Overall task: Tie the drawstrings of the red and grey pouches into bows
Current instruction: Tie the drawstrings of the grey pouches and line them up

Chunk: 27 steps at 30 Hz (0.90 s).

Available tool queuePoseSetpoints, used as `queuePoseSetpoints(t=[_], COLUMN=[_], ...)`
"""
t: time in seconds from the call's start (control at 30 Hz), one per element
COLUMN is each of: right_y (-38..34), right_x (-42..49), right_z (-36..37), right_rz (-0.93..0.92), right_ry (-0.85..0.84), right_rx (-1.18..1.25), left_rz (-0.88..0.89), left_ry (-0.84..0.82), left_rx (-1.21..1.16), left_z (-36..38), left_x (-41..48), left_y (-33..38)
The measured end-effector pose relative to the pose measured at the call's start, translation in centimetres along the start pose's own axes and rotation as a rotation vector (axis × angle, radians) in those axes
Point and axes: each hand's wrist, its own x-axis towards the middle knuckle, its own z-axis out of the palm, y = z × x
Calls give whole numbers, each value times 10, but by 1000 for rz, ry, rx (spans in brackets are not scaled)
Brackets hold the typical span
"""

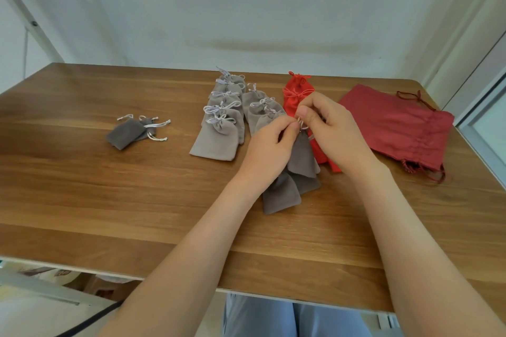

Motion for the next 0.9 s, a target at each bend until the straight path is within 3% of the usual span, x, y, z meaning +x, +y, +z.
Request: queuePoseSetpoints(t=[0.2, 0.7, 0.9], right_y=[0, -3, -2], right_x=[-2, -3, -2], right_z=[-1, -1, -4], right_rz=[-20, -38, -7], right_ry=[-38, 0, -4], right_rx=[-58, 27, -96], left_rz=[-33, -123, -98], left_ry=[93, 82, 88], left_rx=[-74, -164, -127], left_z=[-2, -2, -1], left_x=[2, 3, 3], left_y=[-2, -3, -6])
